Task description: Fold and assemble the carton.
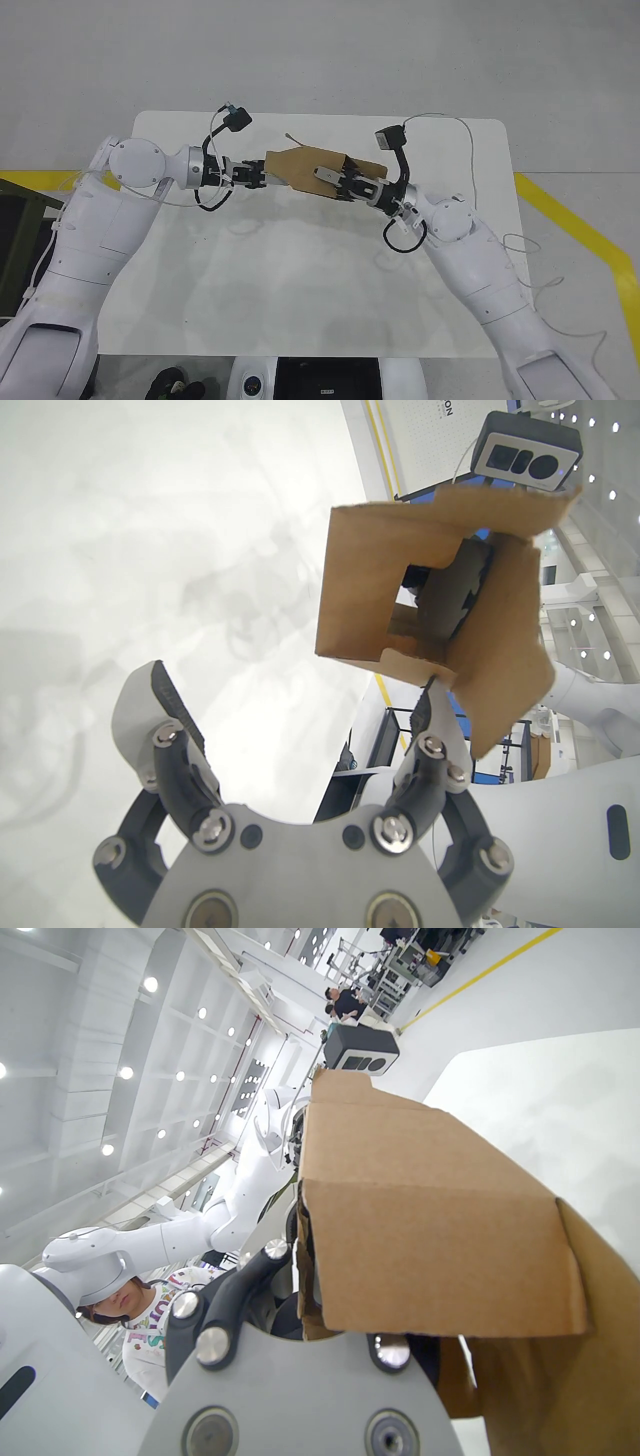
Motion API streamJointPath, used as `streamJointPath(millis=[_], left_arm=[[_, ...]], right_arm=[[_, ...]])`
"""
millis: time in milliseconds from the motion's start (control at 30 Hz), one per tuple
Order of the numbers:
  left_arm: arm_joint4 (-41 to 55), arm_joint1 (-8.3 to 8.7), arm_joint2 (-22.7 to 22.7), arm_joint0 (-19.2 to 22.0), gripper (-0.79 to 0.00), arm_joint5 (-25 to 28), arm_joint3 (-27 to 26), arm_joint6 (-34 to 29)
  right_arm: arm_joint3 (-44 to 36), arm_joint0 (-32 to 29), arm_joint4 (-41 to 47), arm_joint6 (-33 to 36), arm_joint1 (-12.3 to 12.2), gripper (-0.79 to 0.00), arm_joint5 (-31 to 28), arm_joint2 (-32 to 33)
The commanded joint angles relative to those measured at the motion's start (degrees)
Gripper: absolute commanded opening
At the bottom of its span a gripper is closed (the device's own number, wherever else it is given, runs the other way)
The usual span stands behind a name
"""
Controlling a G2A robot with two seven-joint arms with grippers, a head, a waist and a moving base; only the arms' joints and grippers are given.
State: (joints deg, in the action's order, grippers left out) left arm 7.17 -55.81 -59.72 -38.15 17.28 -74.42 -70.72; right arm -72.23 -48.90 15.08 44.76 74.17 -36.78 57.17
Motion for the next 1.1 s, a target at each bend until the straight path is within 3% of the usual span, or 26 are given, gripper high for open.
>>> streamJointPath(millis=[0,800,1067], left_arm=[[0.01,-0.02,0.17,-0.05,0.0,0.01,-0.11,-0.02],[1.13,0.25,-0.16,-0.28,0.0,0.18,0.15,-0.89],[0.26,0.45,-1.24,0.85,0.0,-0.13,3.19,0.65]], right_arm=[[0.28,0.39,0.61,0.65,0.19,-0.785,-0.09,-0.64],[2.98,0.87,1.61,1.86,0.6,-0.785,-0.77,-0.88],[2.77,-1.47,2.92,7.89,-0.34,-0.785,1.56,0.28]])
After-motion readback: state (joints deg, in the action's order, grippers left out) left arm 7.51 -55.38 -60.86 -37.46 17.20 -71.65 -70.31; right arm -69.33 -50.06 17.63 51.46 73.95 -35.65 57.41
